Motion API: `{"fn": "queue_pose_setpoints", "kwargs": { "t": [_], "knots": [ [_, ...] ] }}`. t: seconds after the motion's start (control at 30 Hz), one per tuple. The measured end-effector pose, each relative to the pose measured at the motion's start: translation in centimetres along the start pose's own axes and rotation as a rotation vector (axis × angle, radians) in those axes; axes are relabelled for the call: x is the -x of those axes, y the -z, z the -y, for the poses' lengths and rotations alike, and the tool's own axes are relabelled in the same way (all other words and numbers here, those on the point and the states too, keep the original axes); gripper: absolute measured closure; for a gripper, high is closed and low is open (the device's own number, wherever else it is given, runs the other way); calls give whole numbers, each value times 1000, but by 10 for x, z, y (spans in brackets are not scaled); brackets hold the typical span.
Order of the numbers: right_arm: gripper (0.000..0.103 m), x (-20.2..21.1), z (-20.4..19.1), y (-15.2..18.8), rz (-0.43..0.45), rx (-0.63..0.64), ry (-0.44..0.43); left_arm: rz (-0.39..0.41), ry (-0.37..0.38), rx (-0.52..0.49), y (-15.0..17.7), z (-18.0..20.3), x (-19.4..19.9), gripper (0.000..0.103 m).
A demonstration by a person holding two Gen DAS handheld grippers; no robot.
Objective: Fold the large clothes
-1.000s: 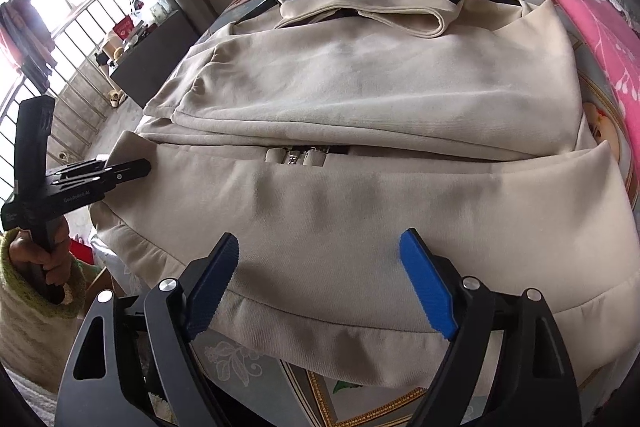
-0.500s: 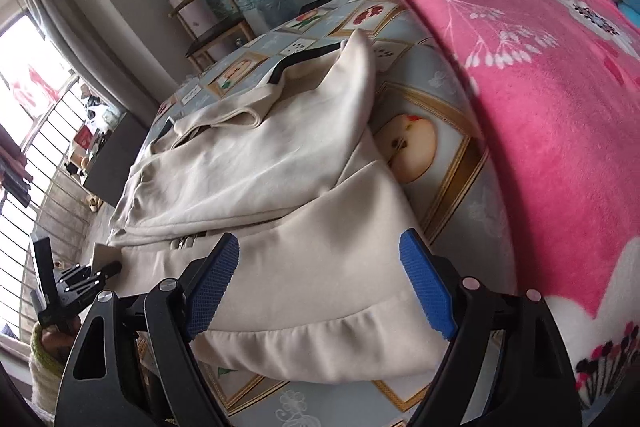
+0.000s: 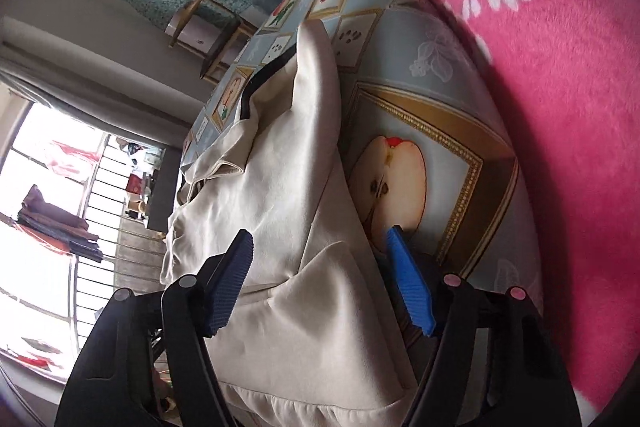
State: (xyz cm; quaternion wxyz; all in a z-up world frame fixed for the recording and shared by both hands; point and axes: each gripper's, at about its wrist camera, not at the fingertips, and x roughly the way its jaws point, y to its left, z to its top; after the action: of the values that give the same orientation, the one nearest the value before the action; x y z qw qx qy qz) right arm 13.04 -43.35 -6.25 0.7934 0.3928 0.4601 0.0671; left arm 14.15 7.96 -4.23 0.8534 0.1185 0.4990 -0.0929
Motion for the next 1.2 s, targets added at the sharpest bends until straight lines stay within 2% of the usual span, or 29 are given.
{"fn": "queue_pose_setpoints", "kwargs": {
  "t": [0.2,0.6,0.7,0.8,1.03,1.2],
  "knots": [
    [41,-1,1,4,-65,-16,-76,0,8,14,0,0,0,78],
    [41,12,-8,29,-153,100,-69,-1,6,8,0,0,-1,78],
    [48,18,-11,30,-153,134,-61,-1,5,8,0,0,-1,78],
    [50,25,-21,33,-143,204,-57,-1,4,7,0,0,-1,78],
    [50,26,-47,41,-155,368,23,-2,5,9,0,0,-1,78],
    [50,32,-62,50,-138,461,122,-1,2,6,0,0,0,78]
  ]
}}
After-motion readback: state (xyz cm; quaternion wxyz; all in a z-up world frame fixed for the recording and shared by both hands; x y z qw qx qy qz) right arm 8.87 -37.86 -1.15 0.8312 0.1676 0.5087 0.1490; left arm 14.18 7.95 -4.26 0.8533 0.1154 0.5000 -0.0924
